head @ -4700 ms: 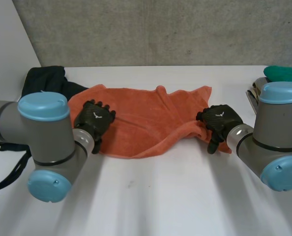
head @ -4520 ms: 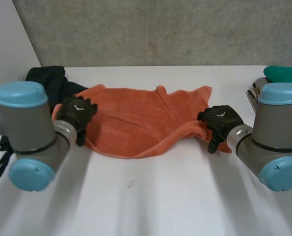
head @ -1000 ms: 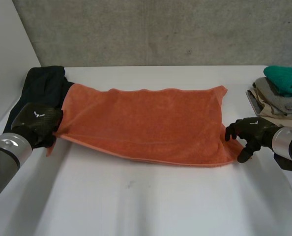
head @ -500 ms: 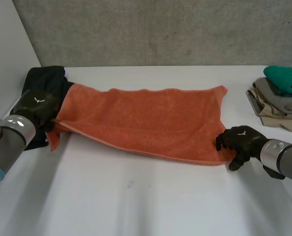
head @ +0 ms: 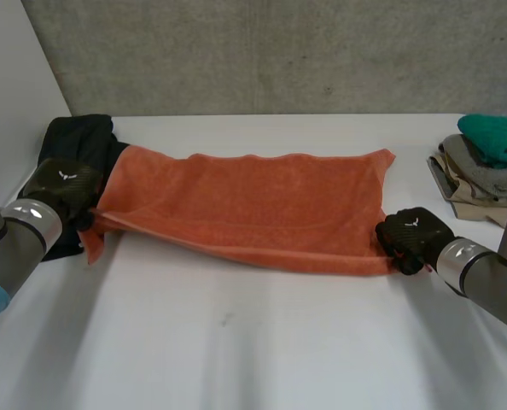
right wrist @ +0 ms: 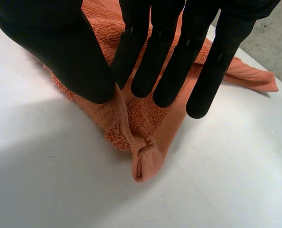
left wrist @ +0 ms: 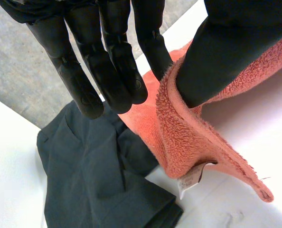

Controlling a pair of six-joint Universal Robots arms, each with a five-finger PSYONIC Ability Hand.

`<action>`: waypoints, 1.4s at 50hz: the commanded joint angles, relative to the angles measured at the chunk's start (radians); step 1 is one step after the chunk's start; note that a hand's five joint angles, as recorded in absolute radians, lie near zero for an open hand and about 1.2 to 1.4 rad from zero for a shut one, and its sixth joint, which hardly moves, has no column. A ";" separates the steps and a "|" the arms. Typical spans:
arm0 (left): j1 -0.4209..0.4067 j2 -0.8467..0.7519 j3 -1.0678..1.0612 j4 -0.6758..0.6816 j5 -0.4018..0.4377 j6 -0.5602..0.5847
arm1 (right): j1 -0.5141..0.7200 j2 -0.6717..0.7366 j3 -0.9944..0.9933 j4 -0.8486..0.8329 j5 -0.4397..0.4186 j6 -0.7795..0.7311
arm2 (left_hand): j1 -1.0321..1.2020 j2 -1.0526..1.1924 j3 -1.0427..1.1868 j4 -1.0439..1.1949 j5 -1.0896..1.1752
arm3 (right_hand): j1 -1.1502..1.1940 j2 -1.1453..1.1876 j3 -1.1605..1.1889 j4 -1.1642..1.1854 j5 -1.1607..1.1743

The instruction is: Fold the laundry.

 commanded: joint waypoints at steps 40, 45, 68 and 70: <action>-0.072 -0.355 0.400 0.044 -0.087 0.286 | 0.081 0.114 -0.417 -0.011 0.180 -0.028 | 0.250 0.202 0.207 0.195 0.231 | 0.275 0.226 0.222 0.214 0.252; -0.107 -0.525 0.612 0.051 -0.099 0.284 | 0.120 0.245 -0.536 -0.155 0.231 -0.013 | 0.250 0.202 0.207 0.195 0.231 | 0.275 0.226 0.222 0.214 0.252; -0.162 -0.555 0.646 0.193 -0.099 0.287 | 0.160 0.365 -0.643 -0.169 0.337 0.072 | -0.971 -1.019 -1.015 -1.026 -0.990 | -0.946 -0.995 -1.000 -1.008 -0.970; -0.158 -0.524 0.606 0.180 -0.090 0.276 | 0.159 0.336 -0.611 -0.157 0.328 0.076 | -0.971 -1.019 -1.015 -1.026 -0.990 | -0.946 -0.995 -1.000 -1.008 -0.970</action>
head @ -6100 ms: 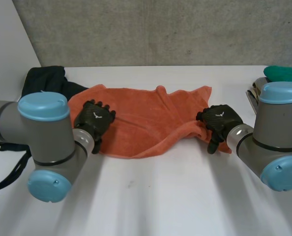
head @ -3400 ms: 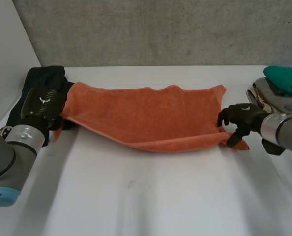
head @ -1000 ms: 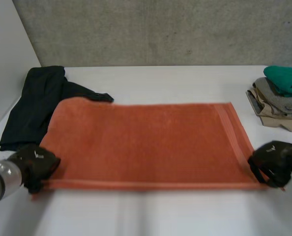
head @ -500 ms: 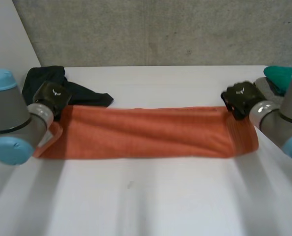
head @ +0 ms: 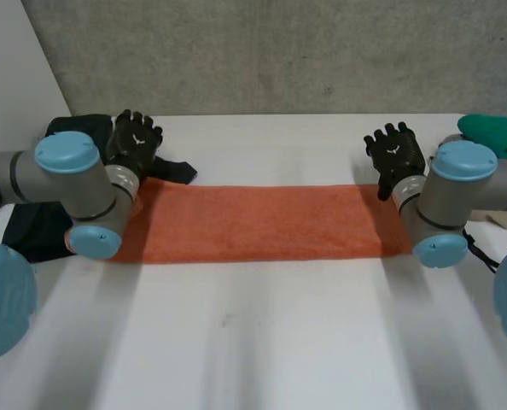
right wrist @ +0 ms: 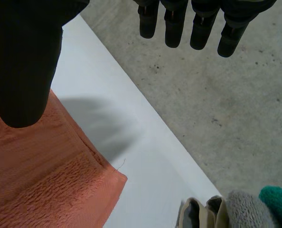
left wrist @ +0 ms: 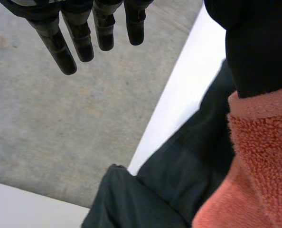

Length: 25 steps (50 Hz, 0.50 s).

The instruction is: Fold the laundry.

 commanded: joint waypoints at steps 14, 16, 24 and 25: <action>0.113 0.144 -0.260 -0.041 0.144 -0.024 | -0.013 -0.262 0.361 0.123 -0.130 0.049 | -0.013 -0.027 -0.032 -0.025 -0.044 | -0.045 -0.030 -0.030 -0.032 -0.041; 0.129 0.101 -0.202 0.006 0.150 0.007 | -0.013 -0.267 0.369 0.125 -0.125 0.047 | -0.013 -0.027 -0.032 -0.025 -0.044 | -0.045 -0.030 -0.030 -0.032 -0.041; 0.145 -0.051 0.045 0.190 0.187 0.130 | -0.010 -0.301 0.395 0.126 -0.123 0.036 | -0.013 -0.027 -0.032 -0.025 -0.044 | -0.045 -0.030 -0.030 -0.032 -0.041; 0.145 -0.062 0.057 0.181 0.190 0.134 | -0.010 -0.305 0.401 0.126 -0.123 0.036 | -0.013 -0.027 -0.032 -0.025 -0.044 | -0.045 -0.030 -0.030 -0.032 -0.041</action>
